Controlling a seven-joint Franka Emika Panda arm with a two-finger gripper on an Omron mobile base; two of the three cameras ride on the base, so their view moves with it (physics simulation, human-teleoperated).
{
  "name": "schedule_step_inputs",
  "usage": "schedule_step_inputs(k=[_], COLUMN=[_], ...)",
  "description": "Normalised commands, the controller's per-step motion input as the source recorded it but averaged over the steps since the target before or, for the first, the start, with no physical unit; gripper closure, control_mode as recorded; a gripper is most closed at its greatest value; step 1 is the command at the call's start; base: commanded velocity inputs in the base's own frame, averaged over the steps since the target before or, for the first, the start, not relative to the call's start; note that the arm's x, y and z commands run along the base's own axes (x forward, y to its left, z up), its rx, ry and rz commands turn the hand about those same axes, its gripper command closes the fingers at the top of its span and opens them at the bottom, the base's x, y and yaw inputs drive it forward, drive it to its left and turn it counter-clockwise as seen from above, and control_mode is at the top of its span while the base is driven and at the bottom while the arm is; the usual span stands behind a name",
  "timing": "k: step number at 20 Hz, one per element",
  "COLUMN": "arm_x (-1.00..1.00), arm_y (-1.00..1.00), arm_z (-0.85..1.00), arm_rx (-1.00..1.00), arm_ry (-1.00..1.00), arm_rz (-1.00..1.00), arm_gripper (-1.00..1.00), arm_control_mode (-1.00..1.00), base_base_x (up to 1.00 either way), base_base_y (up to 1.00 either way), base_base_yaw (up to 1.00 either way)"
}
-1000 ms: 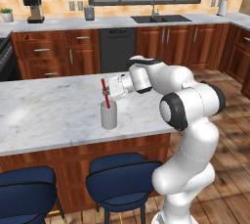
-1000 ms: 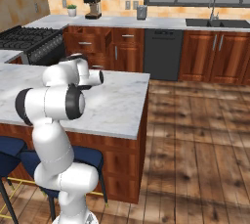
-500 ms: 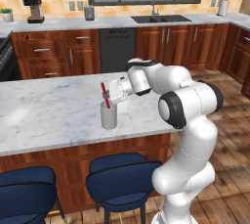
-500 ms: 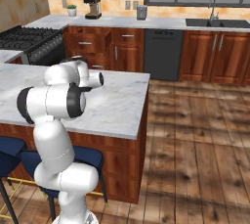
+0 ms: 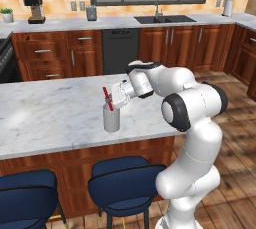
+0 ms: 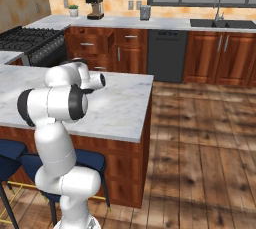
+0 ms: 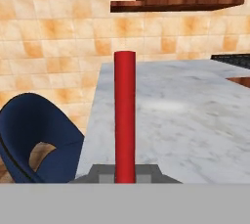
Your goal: Take a straw from the drawer in front and place it inside the glass cup on the dining counter.
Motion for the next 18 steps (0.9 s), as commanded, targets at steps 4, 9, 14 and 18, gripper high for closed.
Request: schedule_step_inputs(k=[4, 9, 14, 18], arm_x=[0.0, 0.0, -0.05, -0.39], arm_y=[-0.02, -0.12, -0.23, -0.49], arm_z=[0.0, 0.0, 0.21, 0.65], arm_rx=[-0.04, -0.03, -0.03, -0.05], arm_ry=[0.0, 0.0, 0.0, 0.0], arm_rz=[0.0, 0.0, 0.0, -0.02], arm_gripper=[-1.0, -1.0, -1.0, -1.0], arm_control_mode=[-1.0, -1.0, -1.0, -1.0], base_base_x=[0.0, 0.0, 0.0, 0.0], base_base_y=[0.0, 0.0, 0.0, 0.0], base_base_yaw=[0.0, 0.0, 0.0, 0.0])
